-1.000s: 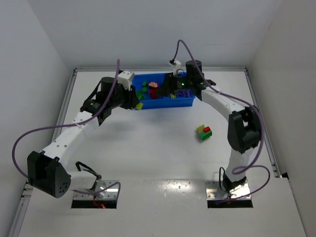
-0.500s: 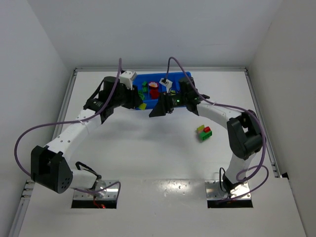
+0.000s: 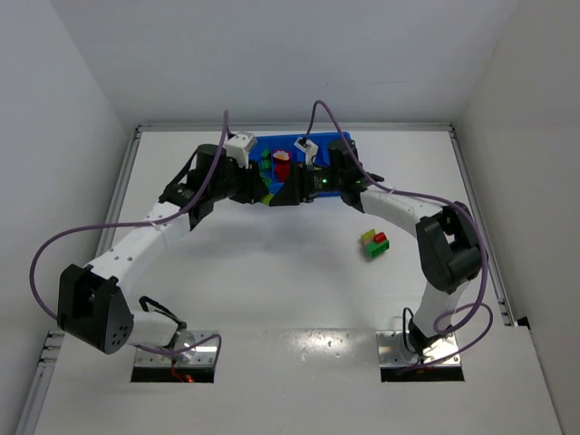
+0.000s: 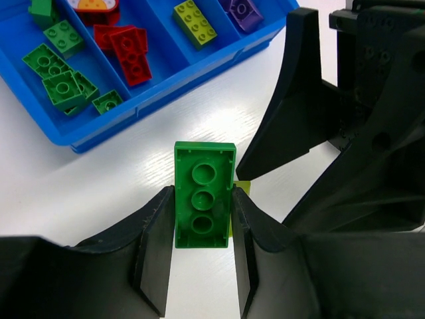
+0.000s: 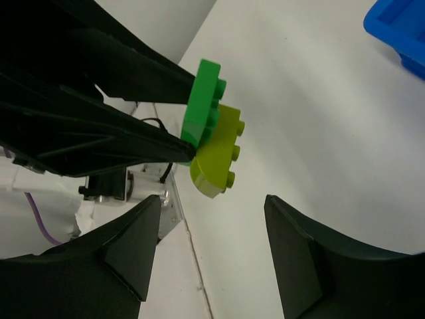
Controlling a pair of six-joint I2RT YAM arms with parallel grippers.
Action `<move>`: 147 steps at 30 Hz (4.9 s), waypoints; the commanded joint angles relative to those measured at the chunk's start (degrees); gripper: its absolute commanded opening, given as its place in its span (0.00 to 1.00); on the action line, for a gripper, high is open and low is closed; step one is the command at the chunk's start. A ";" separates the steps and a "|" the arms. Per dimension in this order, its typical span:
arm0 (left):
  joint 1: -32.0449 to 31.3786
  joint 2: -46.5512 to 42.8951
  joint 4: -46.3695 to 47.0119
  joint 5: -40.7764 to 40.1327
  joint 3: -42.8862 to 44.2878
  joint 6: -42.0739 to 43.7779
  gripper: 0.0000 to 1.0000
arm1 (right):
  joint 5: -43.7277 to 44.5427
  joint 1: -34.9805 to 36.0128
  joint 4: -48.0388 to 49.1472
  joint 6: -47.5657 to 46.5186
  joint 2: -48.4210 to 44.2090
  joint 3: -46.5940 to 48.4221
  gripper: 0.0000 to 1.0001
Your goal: Sort the legos into containers by color
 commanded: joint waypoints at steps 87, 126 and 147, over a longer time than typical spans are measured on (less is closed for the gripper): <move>3.12 39.52 2.66 -19.32 35.41 3.53 0.77 | 16.05 -17.59 -3.19 -11.34 -12.48 -7.04 0.00; 0.23 -0.04 -3.14 5.81 5.73 10.81 0.80 | 32.58 -13.98 -20.13 -26.37 4.78 22.08 0.60; -24.29 8.39 4.31 -5.54 0.70 18.73 0.77 | 28.63 -29.80 -46.78 -56.52 -44.46 -24.61 0.60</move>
